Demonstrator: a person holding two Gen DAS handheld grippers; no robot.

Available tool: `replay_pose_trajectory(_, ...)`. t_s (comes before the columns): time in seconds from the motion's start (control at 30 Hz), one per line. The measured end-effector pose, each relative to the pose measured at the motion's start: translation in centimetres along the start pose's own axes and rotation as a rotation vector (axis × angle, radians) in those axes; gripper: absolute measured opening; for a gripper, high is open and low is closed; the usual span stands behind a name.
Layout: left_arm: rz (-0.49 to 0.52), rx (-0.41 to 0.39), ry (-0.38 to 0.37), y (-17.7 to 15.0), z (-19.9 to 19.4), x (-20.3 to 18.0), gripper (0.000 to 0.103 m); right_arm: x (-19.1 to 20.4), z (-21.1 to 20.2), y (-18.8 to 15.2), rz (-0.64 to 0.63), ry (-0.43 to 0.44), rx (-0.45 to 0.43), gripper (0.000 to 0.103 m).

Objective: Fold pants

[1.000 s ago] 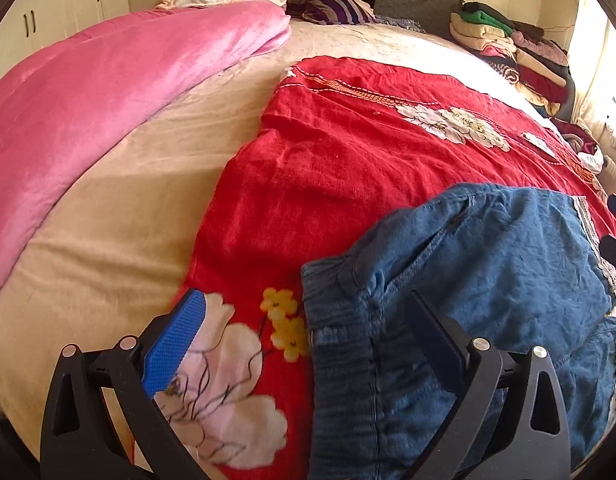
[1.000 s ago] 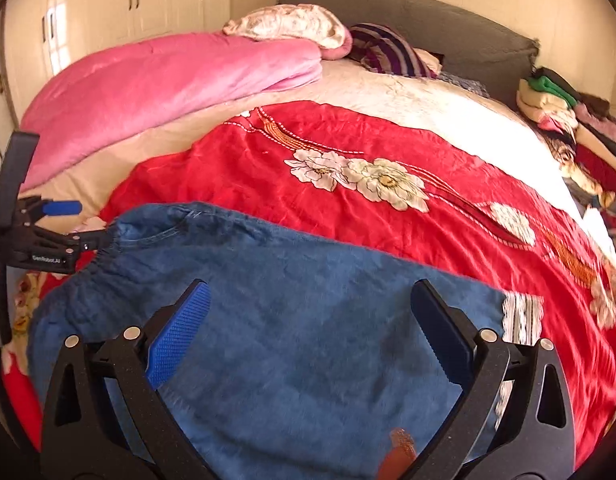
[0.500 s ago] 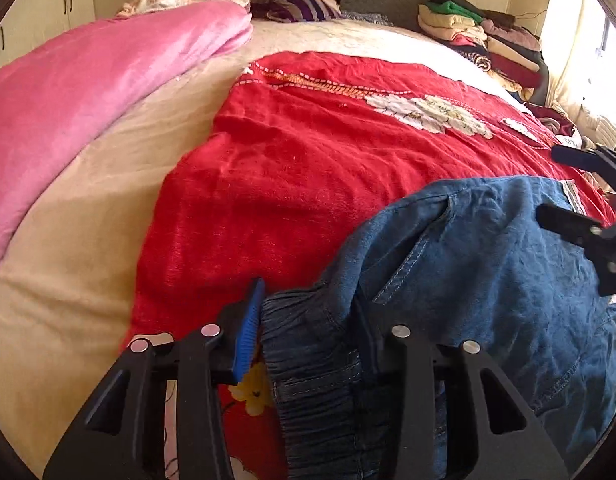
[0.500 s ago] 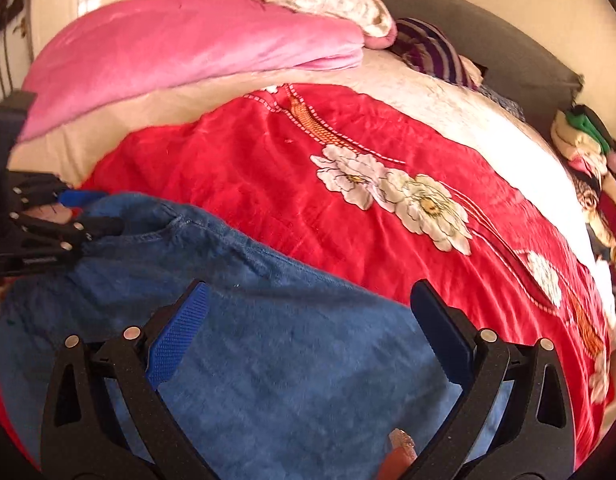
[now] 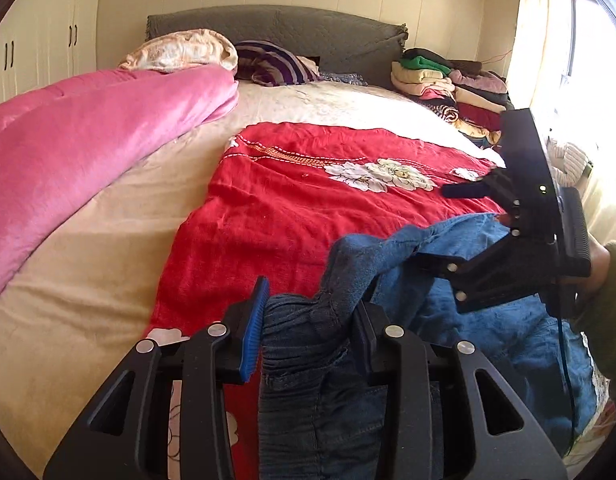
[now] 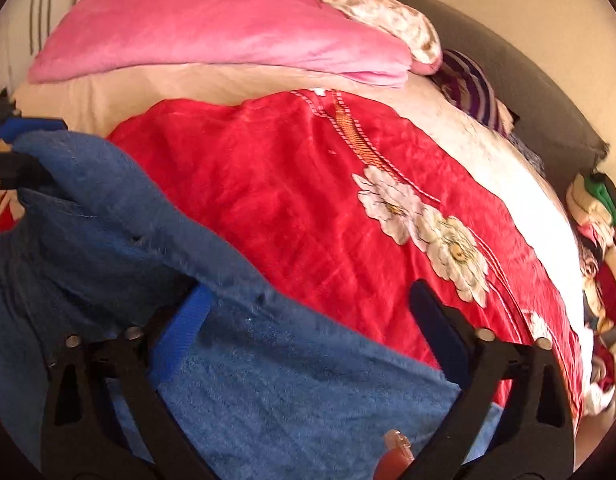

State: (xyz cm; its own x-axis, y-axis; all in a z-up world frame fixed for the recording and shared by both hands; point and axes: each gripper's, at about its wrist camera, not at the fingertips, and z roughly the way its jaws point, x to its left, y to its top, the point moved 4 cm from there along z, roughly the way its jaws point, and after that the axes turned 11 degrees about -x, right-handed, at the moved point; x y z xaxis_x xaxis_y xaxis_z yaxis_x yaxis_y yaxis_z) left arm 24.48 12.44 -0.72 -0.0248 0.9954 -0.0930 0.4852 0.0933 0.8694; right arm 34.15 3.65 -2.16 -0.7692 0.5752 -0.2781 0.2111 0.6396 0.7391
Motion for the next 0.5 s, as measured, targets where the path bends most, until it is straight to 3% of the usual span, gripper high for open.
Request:
replay_pose_trajectory(0.07, 0.005, 0.002, 0.008, -0.4, -0.2, 0.0, 0.035, 0.6, -0.2, -0.1, 0.054, 0.119, 0.006, 0.027)
replay_pose_trajectory(0.2, 0.0, -0.003, 0.023, -0.9, -0.8, 0.5, 0.035, 1.1, -2.6, -0.8, 0.103, 0.155, -0.042, 0.007)
replay_pose_trajectory(0.5, -0.004, -0.09, 0.0, -1.1, -4.5, -0.8, 0.035, 2.2, -12.1, -2.8, 0.268, 0.18, -0.216, 0.004)
